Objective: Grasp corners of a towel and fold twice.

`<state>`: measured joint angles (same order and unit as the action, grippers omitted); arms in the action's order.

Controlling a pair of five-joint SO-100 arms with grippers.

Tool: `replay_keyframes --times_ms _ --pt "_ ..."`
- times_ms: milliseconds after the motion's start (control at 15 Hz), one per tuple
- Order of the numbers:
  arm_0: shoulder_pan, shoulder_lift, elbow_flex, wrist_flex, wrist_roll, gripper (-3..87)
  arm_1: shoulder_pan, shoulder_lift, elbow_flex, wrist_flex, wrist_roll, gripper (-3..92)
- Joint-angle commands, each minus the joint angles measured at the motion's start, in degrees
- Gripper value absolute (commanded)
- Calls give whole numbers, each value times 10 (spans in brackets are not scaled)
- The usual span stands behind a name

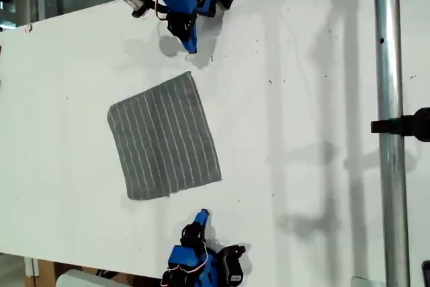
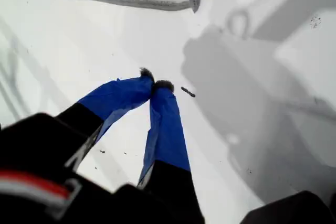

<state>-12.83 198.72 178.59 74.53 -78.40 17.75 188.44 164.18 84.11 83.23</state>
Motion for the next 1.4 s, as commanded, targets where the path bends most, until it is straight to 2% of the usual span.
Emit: replay_keyframes --times_ms 0,133,200,333,467,667,733,800,867,1000,1067,1333 --pt "-4 2 -1 -3 -4 -8 -1 -1 -26 8 -8 -3" --pt "-4 2 -1 -3 -4 -8 2 -2 -32 -2 -25 -3" --pt "-4 2 -1 -3 -4 -8 15 -44 -57 -36 -63 -3" --pt "-5 2 0 -4 -2 -8 68 -335 -251 -105 -214 -3" --pt "0 2 0 -4 -4 -8 107 -560 -480 -79 -371 -3" --pt "10 2 0 -3 -11 -8 112 -777 -744 21 -527 -3" --pt "10 2 -2 -4 -5 -8 98 -824 -800 52 -566 158" --pt "11 2 -3 -6 -6 -8 92 -852 -827 75 -593 363" --pt "11 2 -2 -4 -11 -7 97 -867 -832 91 -620 406" --pt "12 2 -3 -3 -13 11 113 -868 -787 80 -647 427" --pt "13 2 -6 3 -20 53 119 -871 -750 58 -653 432" --pt "24 1 -64 23 -59 85 139 -953 -623 -94 -664 427"
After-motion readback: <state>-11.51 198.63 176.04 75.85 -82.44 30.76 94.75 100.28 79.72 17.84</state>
